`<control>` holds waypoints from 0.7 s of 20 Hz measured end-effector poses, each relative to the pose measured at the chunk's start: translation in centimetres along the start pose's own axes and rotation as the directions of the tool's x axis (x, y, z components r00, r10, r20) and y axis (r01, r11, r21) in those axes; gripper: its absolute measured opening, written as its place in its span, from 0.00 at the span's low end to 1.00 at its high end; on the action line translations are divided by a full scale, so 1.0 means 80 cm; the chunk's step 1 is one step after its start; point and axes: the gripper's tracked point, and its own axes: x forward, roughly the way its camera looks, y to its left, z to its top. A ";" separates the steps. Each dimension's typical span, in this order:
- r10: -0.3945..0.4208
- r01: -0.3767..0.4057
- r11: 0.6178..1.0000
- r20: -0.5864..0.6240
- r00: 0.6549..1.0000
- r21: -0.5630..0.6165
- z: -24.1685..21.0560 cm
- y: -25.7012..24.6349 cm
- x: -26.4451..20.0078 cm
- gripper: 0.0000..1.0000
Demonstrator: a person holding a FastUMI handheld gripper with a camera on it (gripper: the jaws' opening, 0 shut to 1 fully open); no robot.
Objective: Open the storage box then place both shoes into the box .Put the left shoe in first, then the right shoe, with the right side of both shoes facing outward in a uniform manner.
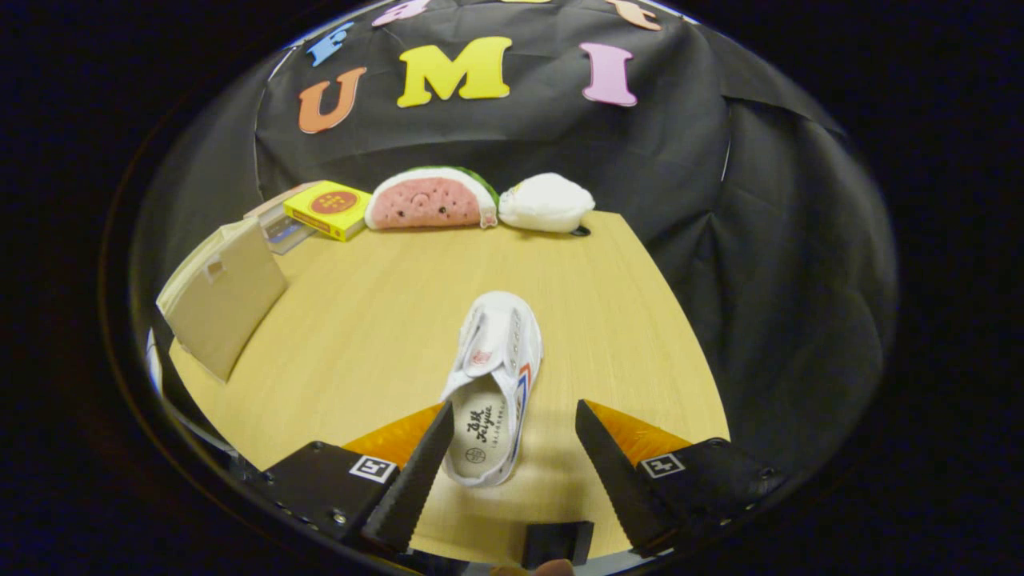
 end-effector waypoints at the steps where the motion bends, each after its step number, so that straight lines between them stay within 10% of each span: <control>1: 0.011 -0.010 1.000 -0.009 1.000 0.021 0.000 0.000 0.013 0.95; 11: 0.065 -0.056 0.991 -0.072 0.995 0.119 0.015 0.001 0.088 0.77; 14: 0.058 -0.049 0.994 -0.103 0.993 0.094 0.018 0.004 0.084 0.48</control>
